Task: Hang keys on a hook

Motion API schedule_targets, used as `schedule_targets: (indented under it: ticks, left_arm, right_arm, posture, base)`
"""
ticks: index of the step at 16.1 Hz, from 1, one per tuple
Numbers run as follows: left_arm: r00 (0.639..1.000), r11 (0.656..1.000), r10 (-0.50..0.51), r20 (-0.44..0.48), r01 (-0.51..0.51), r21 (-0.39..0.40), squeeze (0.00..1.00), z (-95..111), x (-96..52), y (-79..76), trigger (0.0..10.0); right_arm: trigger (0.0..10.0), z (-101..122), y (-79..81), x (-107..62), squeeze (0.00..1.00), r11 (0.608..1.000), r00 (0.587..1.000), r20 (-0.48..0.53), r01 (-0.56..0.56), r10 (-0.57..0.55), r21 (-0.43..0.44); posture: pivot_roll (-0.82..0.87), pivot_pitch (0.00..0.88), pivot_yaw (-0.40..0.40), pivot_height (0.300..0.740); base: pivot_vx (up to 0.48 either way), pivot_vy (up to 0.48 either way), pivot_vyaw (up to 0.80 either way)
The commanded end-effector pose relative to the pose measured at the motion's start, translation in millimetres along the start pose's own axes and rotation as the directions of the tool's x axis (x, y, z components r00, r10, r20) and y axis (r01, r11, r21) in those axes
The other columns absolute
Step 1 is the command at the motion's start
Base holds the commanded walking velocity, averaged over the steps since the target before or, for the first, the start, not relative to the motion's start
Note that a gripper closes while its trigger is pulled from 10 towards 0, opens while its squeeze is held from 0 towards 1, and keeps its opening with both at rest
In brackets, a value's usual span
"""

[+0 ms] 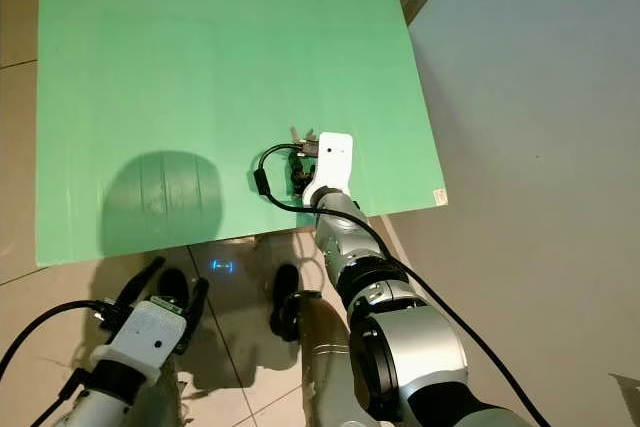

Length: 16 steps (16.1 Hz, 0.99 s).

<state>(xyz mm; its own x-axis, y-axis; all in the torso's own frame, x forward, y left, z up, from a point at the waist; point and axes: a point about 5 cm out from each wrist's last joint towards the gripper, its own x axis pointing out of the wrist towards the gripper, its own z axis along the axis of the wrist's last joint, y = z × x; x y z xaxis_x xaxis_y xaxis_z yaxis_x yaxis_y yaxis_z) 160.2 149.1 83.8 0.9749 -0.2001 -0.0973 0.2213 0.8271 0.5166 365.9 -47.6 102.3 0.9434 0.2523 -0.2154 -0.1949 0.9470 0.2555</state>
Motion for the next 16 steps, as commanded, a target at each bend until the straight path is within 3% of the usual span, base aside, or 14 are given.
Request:
schedule_targets:
  ticks: [1,7,10,16]
  left_arm:
    - [0.999,0.999,-0.035,-0.023,0.035,-0.009,0.0,-3.7,-7.4,-7.3,10.0]
    - [0.998,0.998,-0.057,-0.012,0.056,-0.036,0.0,-1.4,-4.6,-14.4,10.0]
    - [0.998,0.997,-0.064,-0.01,0.064,-0.048,0.0,0.5,-5.3,-20.4,10.0]
    - [0.998,0.997,-0.066,0.003,0.066,-0.042,0.0,4.0,-3.6,-23.5,10.0]
  right_arm:
    - [10.0,-29.1,56.3,-7.2,0.0,0.986,0.989,-0.091,-0.103,0.115,0.129]
    - [10.0,-27.5,69.3,-8.4,0.0,0.984,0.986,-0.071,-0.146,0.154,0.104]
    - [10.0,-13.4,82.6,-6.7,0.0,0.971,0.977,-0.012,-0.211,0.214,0.116]
    - [10.0,-21.2,90.9,-9.7,0.0,0.97,0.973,-0.036,-0.223,0.227,0.094]
  posture:
    - [0.24,0.522,-0.294,0.74]
    - [0.24,0.522,-0.295,0.74]
    - [0.24,0.519,-0.3,0.74]
    - [0.26,0.51,-0.295,0.74]
  base:
    - [0.0,0.0,0.0]
    - [0.0,0.0,0.0]
    - [0.0,0.0,0.0]
    - [0.0,0.0,0.0]
